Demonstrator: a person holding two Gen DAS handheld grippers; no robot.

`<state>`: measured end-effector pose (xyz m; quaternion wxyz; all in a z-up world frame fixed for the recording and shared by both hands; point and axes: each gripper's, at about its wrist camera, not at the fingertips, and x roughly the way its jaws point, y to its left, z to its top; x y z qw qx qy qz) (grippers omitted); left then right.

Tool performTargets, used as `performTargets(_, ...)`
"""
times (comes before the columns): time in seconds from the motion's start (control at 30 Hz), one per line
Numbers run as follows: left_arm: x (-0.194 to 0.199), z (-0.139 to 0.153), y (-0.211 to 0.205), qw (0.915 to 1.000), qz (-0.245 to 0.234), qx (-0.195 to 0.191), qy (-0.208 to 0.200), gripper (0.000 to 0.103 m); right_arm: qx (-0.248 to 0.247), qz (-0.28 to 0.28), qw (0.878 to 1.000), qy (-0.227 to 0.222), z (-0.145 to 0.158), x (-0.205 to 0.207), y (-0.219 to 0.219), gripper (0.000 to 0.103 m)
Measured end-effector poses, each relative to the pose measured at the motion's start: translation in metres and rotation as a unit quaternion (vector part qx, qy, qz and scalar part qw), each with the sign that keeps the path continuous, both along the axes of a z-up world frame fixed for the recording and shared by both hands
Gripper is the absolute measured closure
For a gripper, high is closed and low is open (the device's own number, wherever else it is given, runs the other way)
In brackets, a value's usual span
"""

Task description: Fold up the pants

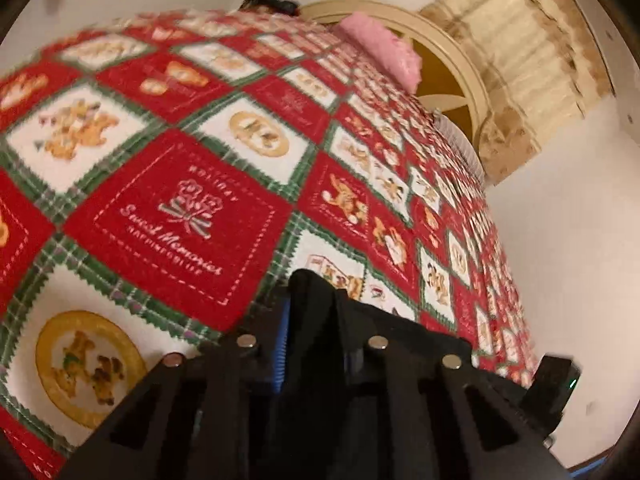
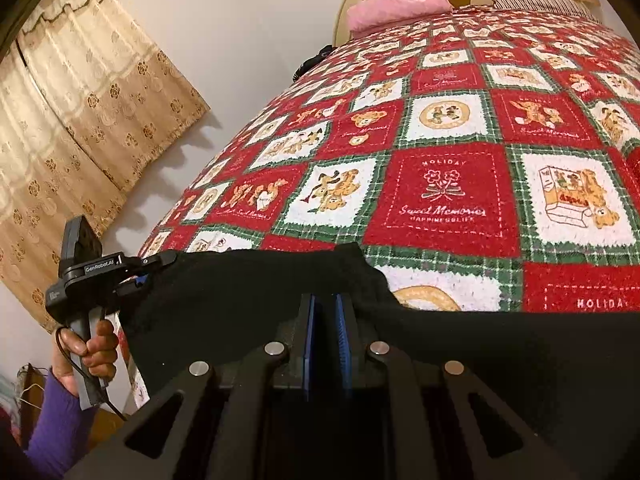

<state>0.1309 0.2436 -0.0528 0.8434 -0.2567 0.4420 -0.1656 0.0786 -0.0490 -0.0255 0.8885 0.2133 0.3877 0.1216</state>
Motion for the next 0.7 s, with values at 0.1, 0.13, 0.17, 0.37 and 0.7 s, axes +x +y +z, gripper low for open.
performTargets(0.1,-0.006,0.012,-0.010,0.9996,-0.015,0.011,-0.022,0.083,-0.004,0.000,1.000,0.000,0.001,0.000,0.002,0.092)
performTargets(0.13,-0.008,0.016,-0.010,0.9994,-0.015,0.012,-0.030,0.083,-0.003,0.000,1.000,0.000,0.001,0.000,0.001,0.092)
performTargets(0.17,-0.007,0.017,-0.011,0.9992,-0.018,0.015,-0.033,0.082,-0.002,0.000,1.000,0.000,0.001,0.000,0.002,0.092)
performTargets(0.37,0.012,0.002,-0.018,0.9977,-0.044,0.051,-0.005,0.058,-0.002,0.000,1.000,-0.001,0.001,0.000,0.001,0.092)
performTargets(0.7,-0.012,0.015,-0.013,0.9956,0.039,0.066,-0.054,0.085,-0.016,-0.001,1.000,-0.005,0.002,-0.002,0.004,0.092)
